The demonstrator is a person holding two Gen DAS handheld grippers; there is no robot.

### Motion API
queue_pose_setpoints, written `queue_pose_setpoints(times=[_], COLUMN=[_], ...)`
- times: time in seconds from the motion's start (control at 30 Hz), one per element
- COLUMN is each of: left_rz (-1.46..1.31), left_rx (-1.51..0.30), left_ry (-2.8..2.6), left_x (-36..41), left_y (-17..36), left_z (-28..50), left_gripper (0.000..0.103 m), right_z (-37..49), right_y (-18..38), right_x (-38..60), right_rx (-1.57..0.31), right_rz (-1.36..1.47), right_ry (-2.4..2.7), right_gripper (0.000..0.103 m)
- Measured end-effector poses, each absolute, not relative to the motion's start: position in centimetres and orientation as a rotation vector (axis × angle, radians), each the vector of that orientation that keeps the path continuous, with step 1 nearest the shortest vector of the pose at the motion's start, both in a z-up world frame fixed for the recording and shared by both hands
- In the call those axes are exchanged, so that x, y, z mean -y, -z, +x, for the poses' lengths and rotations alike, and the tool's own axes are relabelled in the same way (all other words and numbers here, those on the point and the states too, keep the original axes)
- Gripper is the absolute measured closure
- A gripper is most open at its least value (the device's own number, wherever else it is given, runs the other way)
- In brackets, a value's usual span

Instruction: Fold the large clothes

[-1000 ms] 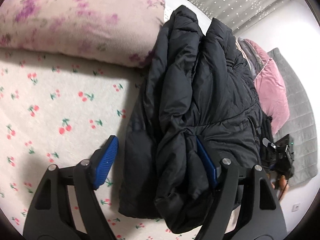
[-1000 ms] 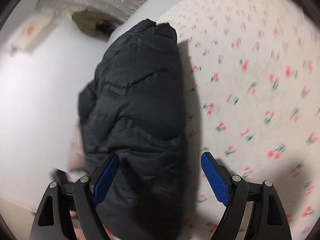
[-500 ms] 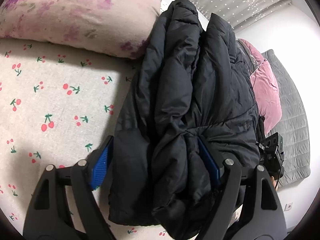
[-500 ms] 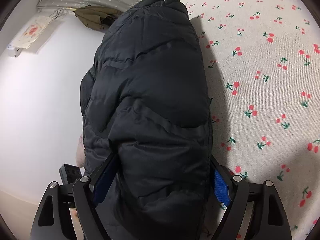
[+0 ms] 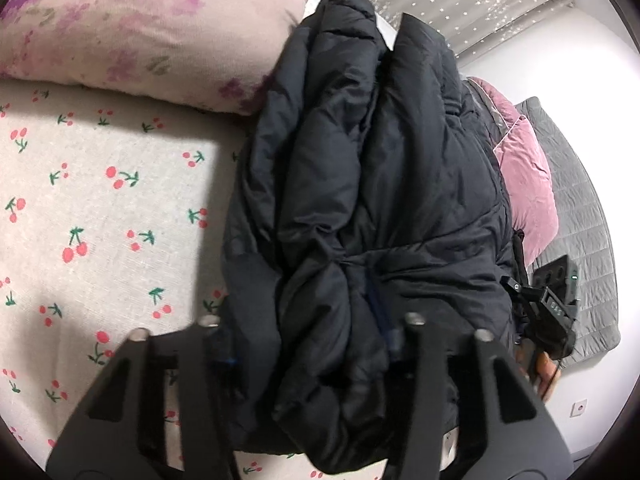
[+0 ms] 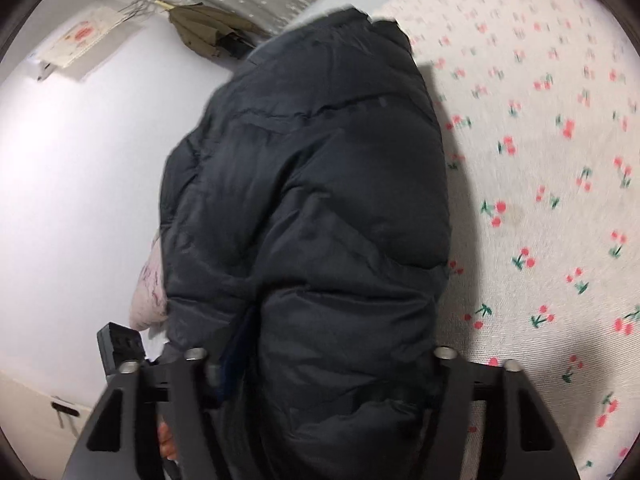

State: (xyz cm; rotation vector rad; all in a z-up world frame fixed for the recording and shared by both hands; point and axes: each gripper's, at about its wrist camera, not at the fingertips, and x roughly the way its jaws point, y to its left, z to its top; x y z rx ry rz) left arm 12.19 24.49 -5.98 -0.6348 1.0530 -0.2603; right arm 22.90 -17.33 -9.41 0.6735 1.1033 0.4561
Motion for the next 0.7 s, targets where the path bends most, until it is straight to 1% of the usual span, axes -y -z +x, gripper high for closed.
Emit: queue_pose_setpoints(times=[0.03, 0.07, 0.13, 0.17, 0.3, 0.7], left_rz=[-0.637, -0.642, -0.650, -0.649, -0.649, -0.606], left_rx=[-1.047, -1.039, -1.026, -1.015, -1.000, -0.982], left_ry=[0.256, 0.254, 0.246, 0.246, 0.255, 0.295], left_x=[-24.4, -24.3, -24.1, -23.8, -22.2, -17.5], left_y=[5.9, 5.7, 5.5, 5.3, 4.9, 3.8], left_z=[12.2, 12.1, 12.2, 12.1, 12.2, 13.3], left_gripper=[0.067, 0.069, 0.076, 0.077, 0.080, 0.082], right_z=[22.8, 22.8, 22.5, 22.3, 21.3, 19.1], right_y=[8.8, 8.2, 7.1, 6.6, 4.5, 0.9], right_x=[17.2, 17.1, 16.7, 16.5, 15.9, 14.8], right_rx=[-1.085, -1.070, -1.043, -1.028, -0.966, -0.854], right_rz=[0.659, 0.643, 0.601, 0.576, 0.474, 0.328], right_ry=[-0.461, -0.464, -0.461, -0.458, -0.425, -0.308], right_gripper=[0.058, 0.063, 0.067, 0.069, 0.072, 0.075])
